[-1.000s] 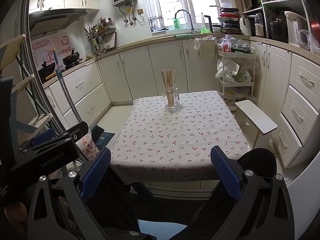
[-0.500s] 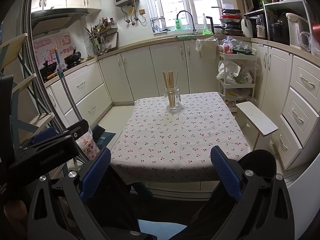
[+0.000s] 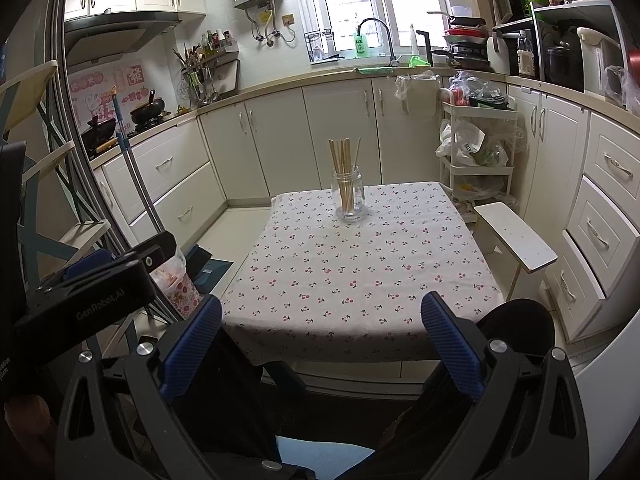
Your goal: Organize utensils
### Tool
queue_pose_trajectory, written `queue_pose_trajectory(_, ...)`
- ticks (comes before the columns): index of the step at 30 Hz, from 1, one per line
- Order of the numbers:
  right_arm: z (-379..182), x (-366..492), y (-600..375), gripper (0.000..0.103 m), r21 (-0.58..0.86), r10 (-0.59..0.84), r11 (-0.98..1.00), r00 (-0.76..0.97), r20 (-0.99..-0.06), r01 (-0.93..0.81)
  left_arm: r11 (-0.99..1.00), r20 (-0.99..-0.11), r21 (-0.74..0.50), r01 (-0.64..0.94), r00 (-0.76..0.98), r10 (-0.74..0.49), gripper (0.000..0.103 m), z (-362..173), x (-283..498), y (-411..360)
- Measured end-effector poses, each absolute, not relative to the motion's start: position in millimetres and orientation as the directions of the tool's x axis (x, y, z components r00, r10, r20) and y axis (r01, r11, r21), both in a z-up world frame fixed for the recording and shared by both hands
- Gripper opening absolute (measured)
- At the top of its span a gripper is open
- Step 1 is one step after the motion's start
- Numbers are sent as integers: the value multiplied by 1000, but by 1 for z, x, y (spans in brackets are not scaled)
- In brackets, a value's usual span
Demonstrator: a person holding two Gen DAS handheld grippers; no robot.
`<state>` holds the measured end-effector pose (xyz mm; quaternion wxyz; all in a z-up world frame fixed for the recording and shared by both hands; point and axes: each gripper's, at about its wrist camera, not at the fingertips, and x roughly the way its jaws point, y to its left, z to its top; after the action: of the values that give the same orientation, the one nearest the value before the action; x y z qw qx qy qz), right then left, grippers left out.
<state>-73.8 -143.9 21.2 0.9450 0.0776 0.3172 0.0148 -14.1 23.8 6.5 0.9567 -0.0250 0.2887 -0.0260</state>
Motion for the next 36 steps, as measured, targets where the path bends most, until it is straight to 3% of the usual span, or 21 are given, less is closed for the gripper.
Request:
queue_pose_trajectory(30, 10, -73, -146, 96, 165, 92, 986, 780, -619, 15, 993, -532, -100, 59, 841, -104, 95, 12, -16, 32)
queue_pose_trajectory(36, 8, -73, -147, 96, 166, 94, 986, 777, -623, 14, 998, -531, -59, 36, 845, -62, 95, 12, -16, 29)
